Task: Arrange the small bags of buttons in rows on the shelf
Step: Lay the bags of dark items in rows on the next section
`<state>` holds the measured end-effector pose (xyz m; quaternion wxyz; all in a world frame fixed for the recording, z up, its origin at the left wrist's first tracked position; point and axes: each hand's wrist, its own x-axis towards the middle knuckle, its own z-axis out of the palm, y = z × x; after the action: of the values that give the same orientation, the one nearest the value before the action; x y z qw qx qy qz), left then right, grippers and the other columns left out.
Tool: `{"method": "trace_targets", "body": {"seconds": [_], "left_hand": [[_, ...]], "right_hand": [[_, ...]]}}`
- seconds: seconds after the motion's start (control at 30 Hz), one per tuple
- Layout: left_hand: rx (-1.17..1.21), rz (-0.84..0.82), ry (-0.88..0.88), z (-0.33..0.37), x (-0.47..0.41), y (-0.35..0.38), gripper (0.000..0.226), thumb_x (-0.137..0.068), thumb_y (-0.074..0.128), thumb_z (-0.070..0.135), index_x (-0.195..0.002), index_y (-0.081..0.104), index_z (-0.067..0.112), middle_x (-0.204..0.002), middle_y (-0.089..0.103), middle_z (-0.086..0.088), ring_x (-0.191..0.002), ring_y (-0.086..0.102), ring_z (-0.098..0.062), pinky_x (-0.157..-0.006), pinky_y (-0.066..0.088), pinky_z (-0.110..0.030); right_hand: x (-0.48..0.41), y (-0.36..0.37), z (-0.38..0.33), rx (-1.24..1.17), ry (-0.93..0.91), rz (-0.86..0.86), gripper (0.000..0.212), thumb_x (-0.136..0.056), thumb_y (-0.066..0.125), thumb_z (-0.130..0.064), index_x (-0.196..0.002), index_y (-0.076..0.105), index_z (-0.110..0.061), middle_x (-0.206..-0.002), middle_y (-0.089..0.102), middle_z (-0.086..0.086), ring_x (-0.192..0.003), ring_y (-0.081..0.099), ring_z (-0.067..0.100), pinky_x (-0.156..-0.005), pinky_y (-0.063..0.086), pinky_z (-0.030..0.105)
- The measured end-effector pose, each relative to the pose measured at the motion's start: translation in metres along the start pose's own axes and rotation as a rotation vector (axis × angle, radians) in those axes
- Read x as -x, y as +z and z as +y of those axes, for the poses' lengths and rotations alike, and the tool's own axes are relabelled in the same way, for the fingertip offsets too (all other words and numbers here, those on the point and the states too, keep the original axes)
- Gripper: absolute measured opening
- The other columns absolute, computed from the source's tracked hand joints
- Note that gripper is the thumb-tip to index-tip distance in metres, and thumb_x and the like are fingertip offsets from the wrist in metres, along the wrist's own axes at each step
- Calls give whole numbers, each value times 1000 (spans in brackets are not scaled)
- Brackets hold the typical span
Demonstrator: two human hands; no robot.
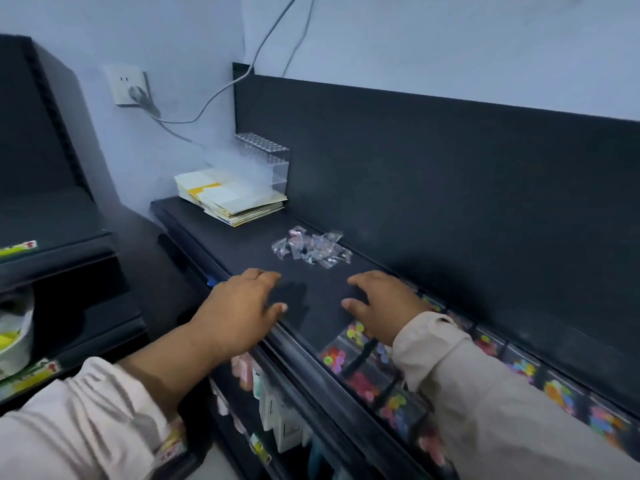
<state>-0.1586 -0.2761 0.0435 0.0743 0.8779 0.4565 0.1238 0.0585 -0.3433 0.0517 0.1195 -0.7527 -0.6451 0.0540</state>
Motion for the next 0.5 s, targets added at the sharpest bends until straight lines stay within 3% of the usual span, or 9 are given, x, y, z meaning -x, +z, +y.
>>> {"method": "trace_targets", "body": {"seconds": [0.17, 0.27, 0.5], "left_hand": [[79, -31, -112, -24, -51, 12, 58, -92, 50, 45, -143, 35, 22, -140, 44, -3, -111, 57, -20, -95, 44, -33], [105, -59, -148, -38, -81, 19, 56, -92, 52, 43, -141, 37, 21, -138, 46, -5, -118, 52, -23, -98, 43, -33], [161, -82, -131, -76, -166, 40, 47, -89, 56, 38, -132, 47, 22, -130, 52, -8, -117, 53, -27, -96, 45, -36]], "right_hand": [[-65, 10, 5, -50, 23, -46, 47, -89, 52, -42, -131, 47, -22, -136, 47, 3, -123, 48, 23, -102, 39, 36], [-95, 21, 6, -81, 54, -77, 47, -89, 53, -41, -132, 47, -22, -136, 47, 2, -123, 47, 22, -101, 39, 32], [-161, 56, 2, -187, 236, -84, 42, -87, 58, -39, -124, 54, -21, -129, 54, 2, -113, 55, 22, -95, 44, 29]]}}
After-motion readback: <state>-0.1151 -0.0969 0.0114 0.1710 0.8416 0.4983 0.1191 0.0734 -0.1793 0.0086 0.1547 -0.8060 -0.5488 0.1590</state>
